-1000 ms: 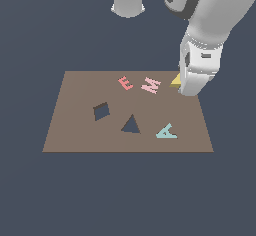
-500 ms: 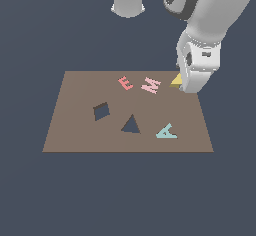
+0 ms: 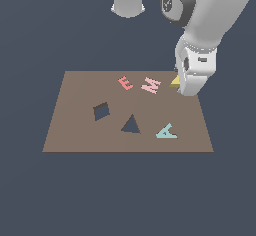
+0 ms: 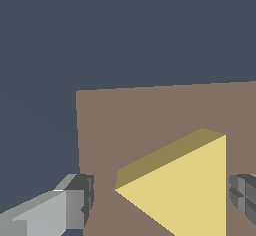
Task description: Insert a designated object into the corresponding slot on a board.
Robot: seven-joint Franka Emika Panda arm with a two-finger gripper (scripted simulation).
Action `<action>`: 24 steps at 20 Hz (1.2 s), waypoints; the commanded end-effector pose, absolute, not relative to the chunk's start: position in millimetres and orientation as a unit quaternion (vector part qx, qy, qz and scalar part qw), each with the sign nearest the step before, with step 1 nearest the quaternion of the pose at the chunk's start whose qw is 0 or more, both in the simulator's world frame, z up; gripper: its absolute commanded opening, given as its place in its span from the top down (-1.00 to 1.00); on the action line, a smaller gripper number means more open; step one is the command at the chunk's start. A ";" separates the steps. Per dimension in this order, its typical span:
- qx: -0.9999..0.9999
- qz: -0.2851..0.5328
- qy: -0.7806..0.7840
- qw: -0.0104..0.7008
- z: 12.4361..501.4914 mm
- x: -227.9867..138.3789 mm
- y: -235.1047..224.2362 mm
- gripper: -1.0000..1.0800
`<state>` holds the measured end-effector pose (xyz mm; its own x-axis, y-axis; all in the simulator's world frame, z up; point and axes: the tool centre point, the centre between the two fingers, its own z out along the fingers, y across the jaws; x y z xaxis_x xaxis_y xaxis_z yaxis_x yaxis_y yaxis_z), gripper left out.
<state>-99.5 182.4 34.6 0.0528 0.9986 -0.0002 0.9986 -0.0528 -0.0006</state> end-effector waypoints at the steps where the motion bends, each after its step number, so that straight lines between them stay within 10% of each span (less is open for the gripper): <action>1: -0.725 0.000 -0.688 0.000 30.2 -99.5 182.1 -0.92; 2: -0.725 0.000 -0.688 0.000 29.8 -99.5 182.1 -0.92; 3: -0.725 0.000 -0.688 0.000 29.8 -99.5 182.1 1.00; 24: -0.736 0.000 -0.677 0.000 33.5 -95.5 183.7 1.00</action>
